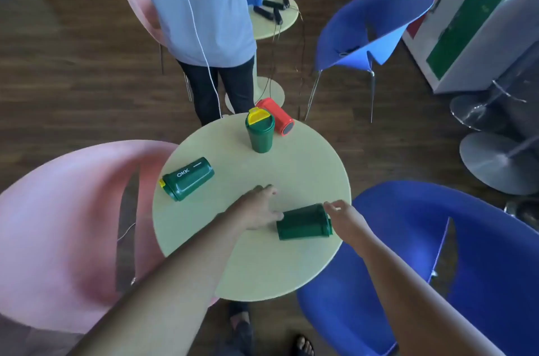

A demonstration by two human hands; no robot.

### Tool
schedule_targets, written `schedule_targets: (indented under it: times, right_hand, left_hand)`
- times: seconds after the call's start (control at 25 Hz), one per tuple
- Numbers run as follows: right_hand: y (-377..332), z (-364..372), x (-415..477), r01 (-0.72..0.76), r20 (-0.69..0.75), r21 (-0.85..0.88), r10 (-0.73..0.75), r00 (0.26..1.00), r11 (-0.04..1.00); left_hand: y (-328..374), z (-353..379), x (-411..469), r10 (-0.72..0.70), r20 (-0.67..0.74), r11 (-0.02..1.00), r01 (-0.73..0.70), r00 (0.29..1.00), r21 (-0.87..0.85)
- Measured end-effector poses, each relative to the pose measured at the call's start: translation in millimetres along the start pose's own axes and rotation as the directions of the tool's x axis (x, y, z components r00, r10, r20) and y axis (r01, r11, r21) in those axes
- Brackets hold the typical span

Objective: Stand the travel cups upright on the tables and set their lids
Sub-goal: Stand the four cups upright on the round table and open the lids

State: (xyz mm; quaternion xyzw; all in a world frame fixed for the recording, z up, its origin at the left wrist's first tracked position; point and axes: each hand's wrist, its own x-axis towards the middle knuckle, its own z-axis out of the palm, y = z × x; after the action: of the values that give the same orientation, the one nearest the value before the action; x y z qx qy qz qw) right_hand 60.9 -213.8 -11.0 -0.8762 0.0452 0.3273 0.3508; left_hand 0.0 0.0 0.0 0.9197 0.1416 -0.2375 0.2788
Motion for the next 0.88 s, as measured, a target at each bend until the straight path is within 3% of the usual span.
schedule_targets:
  times: [0.12,0.24,0.36,0.48,0.64,0.76,0.88]
  right_hand:
    - [15.1,18.4,24.0,-0.160,-0.052,0.129,0.167,0.985,0.979]
    - [29.6,37.4,34.5,-0.313,0.001,0.359,0.335,0.942,0.879]
    - [28.1,41.4,39.9,-0.350,-0.008,0.560,0.428,0.904,0.750]
    - [22.9,38.1,40.6,-0.388,0.010,0.655,0.506,0.862,0.648]
    - [13.2,38.9,39.0,-0.378,0.022,0.740,0.542,0.840,0.556]
    - [-6.8,34.5,37.3,-0.354,0.090,0.792,0.478,0.874,0.498]
    - [-33.8,30.6,37.1,-0.322,0.145,0.771,0.340,0.929,0.550]
  left_hand:
    - [-10.1,21.2,24.8,0.011,0.130,0.997,-0.021,0.991,0.077]
    - [-8.8,45.7,44.2,0.093,0.206,0.978,-0.128,0.974,0.163]
    - [-3.3,61.6,57.7,0.166,0.233,0.950,-0.218,0.958,0.222]
    - [-3.8,66.5,66.5,0.189,0.225,0.950,-0.236,0.956,0.205]
    - [-20.5,47.3,73.1,0.238,0.197,0.965,-0.254,0.951,0.061]
    - [-38.7,22.1,76.3,0.291,0.133,0.956,-0.284,0.948,-0.067]
    - [-53.7,-0.7,85.4,0.326,0.130,0.943,-0.313,0.936,-0.110]
